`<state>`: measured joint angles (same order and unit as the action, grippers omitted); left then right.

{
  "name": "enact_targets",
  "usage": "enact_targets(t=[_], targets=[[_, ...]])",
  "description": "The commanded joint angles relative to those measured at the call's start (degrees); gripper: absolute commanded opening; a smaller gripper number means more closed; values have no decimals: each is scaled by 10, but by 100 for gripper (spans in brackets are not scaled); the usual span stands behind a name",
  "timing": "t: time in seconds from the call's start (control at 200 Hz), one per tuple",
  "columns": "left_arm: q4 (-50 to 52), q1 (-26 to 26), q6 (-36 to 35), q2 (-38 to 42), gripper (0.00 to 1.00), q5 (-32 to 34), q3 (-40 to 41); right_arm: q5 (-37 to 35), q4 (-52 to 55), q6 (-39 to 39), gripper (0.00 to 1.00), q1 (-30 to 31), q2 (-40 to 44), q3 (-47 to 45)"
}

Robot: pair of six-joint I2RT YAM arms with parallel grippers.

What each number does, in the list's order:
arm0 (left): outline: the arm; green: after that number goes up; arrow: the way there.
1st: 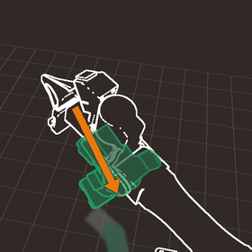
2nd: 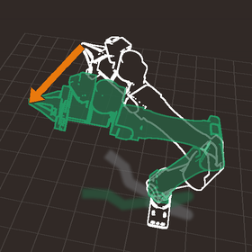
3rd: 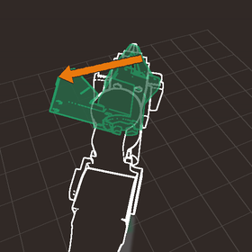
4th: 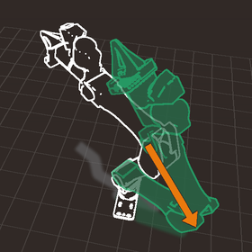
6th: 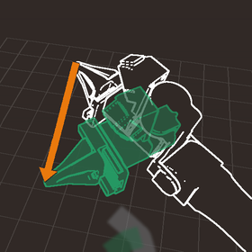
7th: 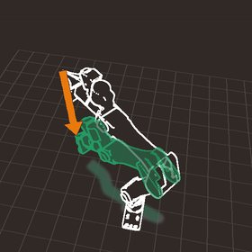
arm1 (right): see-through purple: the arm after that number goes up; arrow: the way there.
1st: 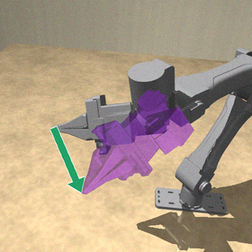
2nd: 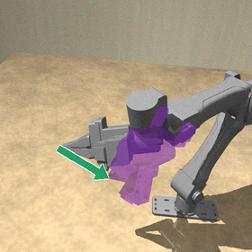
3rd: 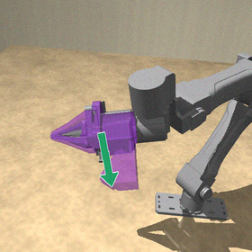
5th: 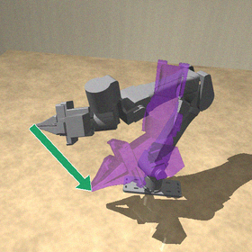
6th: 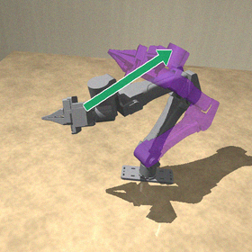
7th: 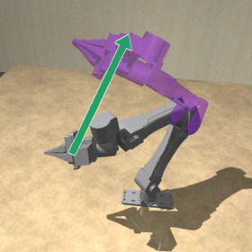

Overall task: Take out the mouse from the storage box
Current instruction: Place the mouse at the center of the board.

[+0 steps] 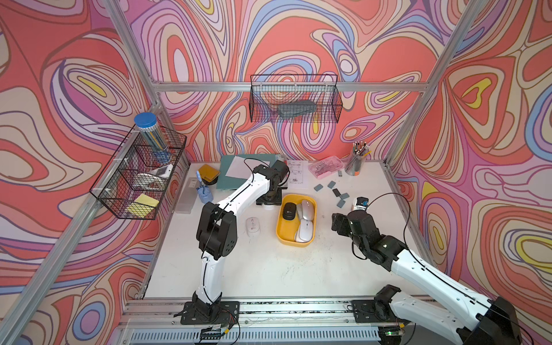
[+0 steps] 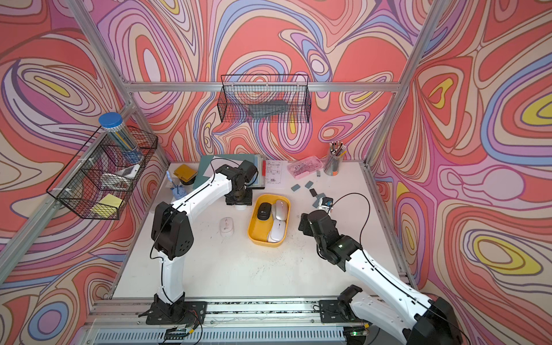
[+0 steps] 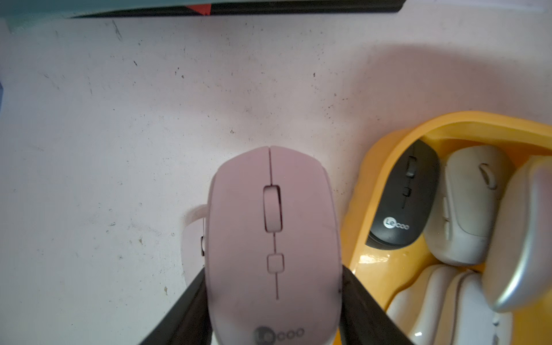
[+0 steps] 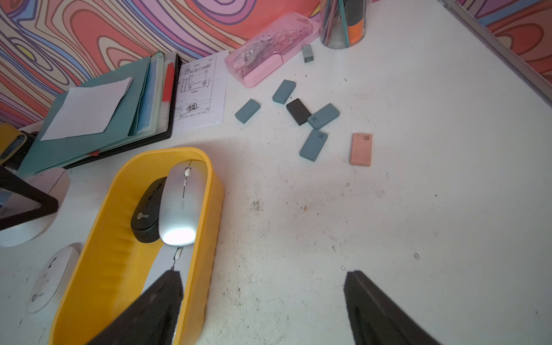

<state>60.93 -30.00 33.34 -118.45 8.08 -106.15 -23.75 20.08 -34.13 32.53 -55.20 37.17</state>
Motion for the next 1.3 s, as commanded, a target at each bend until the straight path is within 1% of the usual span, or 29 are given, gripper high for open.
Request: enact_targets(t=[0.0,0.195,0.305,0.496,0.551,0.666,0.776,0.851,1.077,1.202,1.297], targets=[[-49,3,-14,-16,51,-23,8,-4,-5,2,87,-4,-1,-2],[-74,18,-10,-61,51,-58,15,-9,4,1,87,-3,-2,1],[-65,20,-5,-82,51,-51,18,-9,6,1,87,-4,-4,3],[-76,22,-2,-82,52,-48,56,-7,8,0,86,-3,-9,6],[-77,23,-2,-82,55,-48,65,-5,9,-2,86,-3,-12,7],[-65,23,1,-86,71,-52,72,-3,17,-5,86,-3,-14,13],[-62,23,-1,-74,82,-48,80,1,17,-10,86,-3,-15,16],[-61,23,-3,-58,88,-46,84,2,33,-12,86,-3,-20,29],[-42,23,-11,-6,96,-27,69,4,62,-17,86,-3,-36,70],[-46,24,-14,38,99,-22,70,5,68,-16,86,-3,-63,93],[-46,24,-15,76,99,-17,70,10,80,-16,86,-3,-93,124]])
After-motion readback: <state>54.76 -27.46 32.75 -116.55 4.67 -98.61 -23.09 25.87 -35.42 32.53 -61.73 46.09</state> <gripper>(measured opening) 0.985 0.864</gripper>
